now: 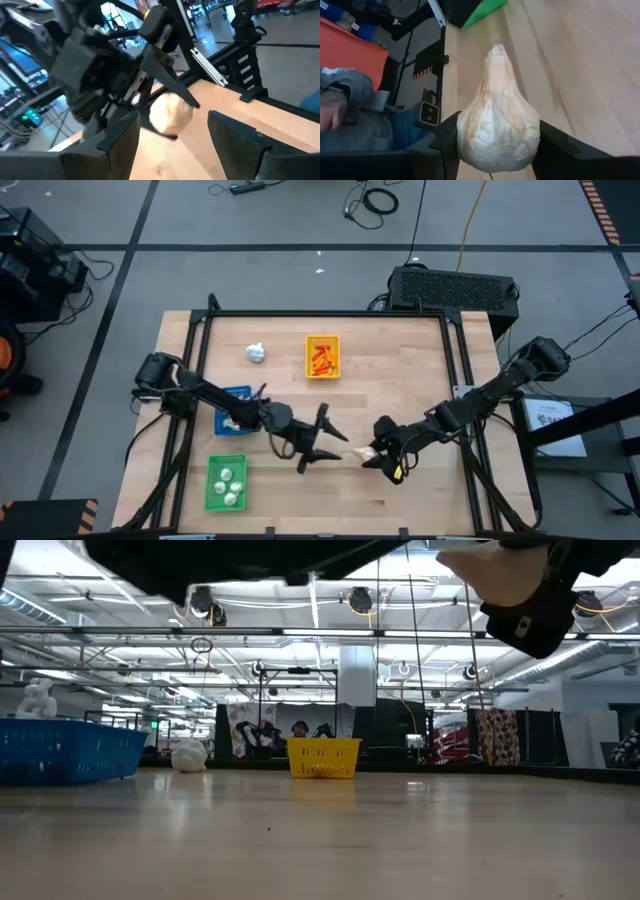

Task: Sort produce into baskets
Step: Put the garlic into the green bin

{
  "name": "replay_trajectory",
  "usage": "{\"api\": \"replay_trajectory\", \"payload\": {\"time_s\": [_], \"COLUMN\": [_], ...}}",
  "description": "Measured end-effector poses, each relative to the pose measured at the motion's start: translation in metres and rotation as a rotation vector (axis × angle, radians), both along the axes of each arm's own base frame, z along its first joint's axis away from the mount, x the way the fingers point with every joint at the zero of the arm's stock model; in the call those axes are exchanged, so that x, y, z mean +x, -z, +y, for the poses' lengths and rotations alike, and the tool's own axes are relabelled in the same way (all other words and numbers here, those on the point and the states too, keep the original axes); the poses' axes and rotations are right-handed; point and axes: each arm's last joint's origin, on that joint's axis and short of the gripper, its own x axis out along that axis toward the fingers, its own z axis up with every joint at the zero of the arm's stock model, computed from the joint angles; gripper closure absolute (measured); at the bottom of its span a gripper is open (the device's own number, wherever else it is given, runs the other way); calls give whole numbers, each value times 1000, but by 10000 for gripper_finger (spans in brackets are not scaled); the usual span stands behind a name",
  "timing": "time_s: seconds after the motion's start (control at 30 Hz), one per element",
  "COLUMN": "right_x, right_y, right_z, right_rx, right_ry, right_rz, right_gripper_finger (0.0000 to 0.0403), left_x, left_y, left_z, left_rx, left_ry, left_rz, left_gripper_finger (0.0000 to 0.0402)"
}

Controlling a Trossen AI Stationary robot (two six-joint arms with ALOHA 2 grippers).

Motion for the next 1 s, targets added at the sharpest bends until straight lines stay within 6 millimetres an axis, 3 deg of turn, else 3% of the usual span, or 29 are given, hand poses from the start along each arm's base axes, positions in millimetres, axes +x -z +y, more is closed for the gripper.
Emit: {"api": "replay_trajectory", "payload": {"time_s": [0.3, 0.63, 1.0], "right_x": [0, 0, 1], "right_y": [0, 0, -1], "right_z": [1, 0, 0], "right_rx": [-14, -32, -57], "right_ry": [-11, -23, -32], "right_rz": [-8, -11, -30], "right_gripper_finger": [226, 226, 226], "left_x": [35, 37, 38], "left_y": [9, 8, 9], "left_z": [-11, -10, -9], "left_rx": [15, 22, 28], "left_ry": [47, 8, -22], "left_rz": [77, 62, 71], "left_gripper_finger": [160, 161, 239]}}
